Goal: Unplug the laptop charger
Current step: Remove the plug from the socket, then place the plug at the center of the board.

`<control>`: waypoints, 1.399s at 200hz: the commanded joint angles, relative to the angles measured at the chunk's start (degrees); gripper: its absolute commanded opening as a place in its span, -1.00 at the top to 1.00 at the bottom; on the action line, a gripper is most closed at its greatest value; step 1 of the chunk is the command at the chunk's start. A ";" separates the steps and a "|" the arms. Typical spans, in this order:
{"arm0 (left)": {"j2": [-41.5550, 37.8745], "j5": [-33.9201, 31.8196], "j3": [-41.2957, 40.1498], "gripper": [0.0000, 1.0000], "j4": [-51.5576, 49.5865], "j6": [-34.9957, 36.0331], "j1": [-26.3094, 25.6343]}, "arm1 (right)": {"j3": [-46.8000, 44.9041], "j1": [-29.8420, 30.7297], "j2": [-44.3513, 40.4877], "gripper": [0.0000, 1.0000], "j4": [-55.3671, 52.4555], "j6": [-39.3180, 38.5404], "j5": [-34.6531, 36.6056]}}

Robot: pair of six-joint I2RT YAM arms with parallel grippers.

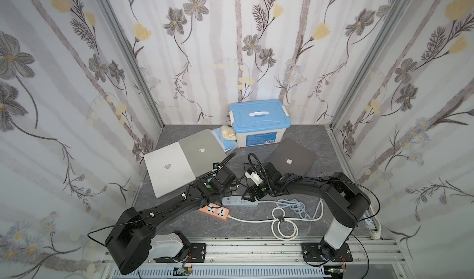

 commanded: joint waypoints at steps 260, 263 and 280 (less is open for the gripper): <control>21.09 3.24 15.14 -0.12 -5.58 6.95 5.20 | -0.59 -3.39 -21.28 -0.99 -2.79 -1.74 14.56; 20.93 3.22 15.42 -0.15 -5.81 7.05 5.16 | -0.46 -3.43 -21.28 -0.99 -2.93 -1.81 14.76; 19.46 2.42 16.96 -0.43 -7.66 7.71 5.30 | 0.42 -3.79 -21.18 -0.99 -3.80 -2.09 15.91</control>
